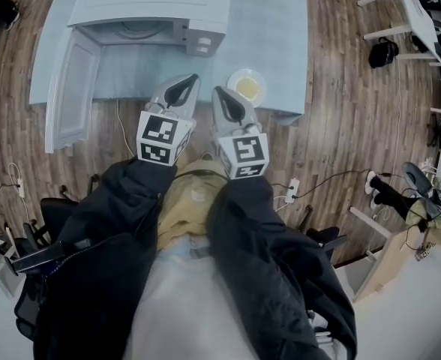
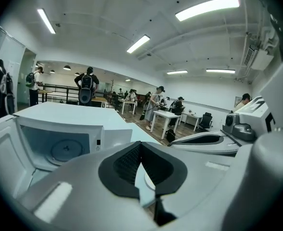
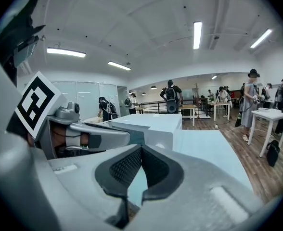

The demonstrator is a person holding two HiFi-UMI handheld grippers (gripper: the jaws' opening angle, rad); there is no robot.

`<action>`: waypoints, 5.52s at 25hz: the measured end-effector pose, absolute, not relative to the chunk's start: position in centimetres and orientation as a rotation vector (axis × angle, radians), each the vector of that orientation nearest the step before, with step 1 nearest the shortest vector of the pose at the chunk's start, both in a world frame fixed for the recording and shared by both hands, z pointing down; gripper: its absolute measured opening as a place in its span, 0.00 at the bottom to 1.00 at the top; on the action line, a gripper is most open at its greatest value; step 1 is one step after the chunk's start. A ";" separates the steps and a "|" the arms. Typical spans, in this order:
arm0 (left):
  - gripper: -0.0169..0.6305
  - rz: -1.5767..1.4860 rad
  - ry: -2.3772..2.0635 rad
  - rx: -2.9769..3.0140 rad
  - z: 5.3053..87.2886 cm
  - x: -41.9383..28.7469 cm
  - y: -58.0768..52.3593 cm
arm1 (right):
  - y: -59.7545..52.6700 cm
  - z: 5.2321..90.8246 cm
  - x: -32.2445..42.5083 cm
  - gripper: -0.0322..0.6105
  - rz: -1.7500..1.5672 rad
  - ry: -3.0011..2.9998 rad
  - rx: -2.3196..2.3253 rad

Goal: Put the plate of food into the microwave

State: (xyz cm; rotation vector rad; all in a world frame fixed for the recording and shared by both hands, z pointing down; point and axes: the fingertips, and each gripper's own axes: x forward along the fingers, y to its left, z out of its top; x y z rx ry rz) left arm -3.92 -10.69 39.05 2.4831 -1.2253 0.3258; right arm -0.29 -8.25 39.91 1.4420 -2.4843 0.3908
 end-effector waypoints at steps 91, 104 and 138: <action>0.02 0.959 -0.871 2.033 63.6 0.1 -3.1 | -5.0 66.1 14.4 0.07 2.441 -2.185 1.484; 0.02 0.980 -0.858 2.011 64.2 -0.1 -2.7 | -2.7 68.9 14.8 0.08 2.525 -2.083 1.540; 0.02 0.771 -1.114 1.872 62.7 -9.0 -3.9 | -6.1 63.6 0.3 0.07 2.354 -2.262 0.826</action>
